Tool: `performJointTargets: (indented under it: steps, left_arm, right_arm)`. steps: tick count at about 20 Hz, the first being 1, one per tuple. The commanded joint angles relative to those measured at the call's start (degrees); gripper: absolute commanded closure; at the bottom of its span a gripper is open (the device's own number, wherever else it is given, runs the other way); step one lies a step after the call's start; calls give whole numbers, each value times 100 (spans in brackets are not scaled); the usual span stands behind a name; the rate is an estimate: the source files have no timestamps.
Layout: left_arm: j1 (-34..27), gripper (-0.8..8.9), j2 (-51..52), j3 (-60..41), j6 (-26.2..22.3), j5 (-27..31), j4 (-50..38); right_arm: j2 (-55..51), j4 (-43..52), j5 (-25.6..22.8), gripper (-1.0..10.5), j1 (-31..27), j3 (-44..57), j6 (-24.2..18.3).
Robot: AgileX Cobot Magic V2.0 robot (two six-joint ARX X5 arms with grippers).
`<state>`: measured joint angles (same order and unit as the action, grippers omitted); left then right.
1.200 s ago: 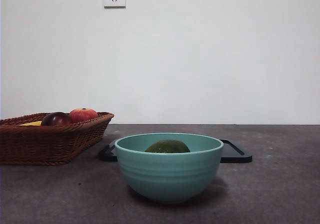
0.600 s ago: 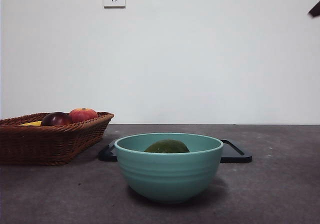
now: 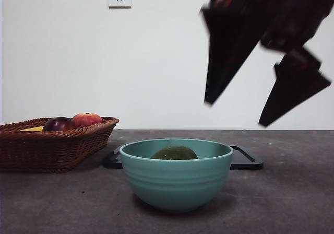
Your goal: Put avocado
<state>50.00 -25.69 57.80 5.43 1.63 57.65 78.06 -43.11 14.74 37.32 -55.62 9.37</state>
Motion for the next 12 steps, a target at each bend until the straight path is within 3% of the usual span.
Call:
performJointTargets:
  steps: [1, 4, 9, 12]
  left_arm:
    - [37, 158, -4, 74, 15, 24, -50]
    - [37, 158, -4, 74, 17, 24, -50]
    - [37, 158, -4, 74, 15, 24, -50]
    - [37, 158, -4, 74, 15, 24, -50]
  right_arm:
    - [520, 22, -177, 382, 105, -278, 74]
    - [1016, 70, -297, 469, 122, -446, 81]
    - [1427, 350, -275, 514, 125, -448, 227]
    - [1567, 396, -271, 681, 125, -448, 227]
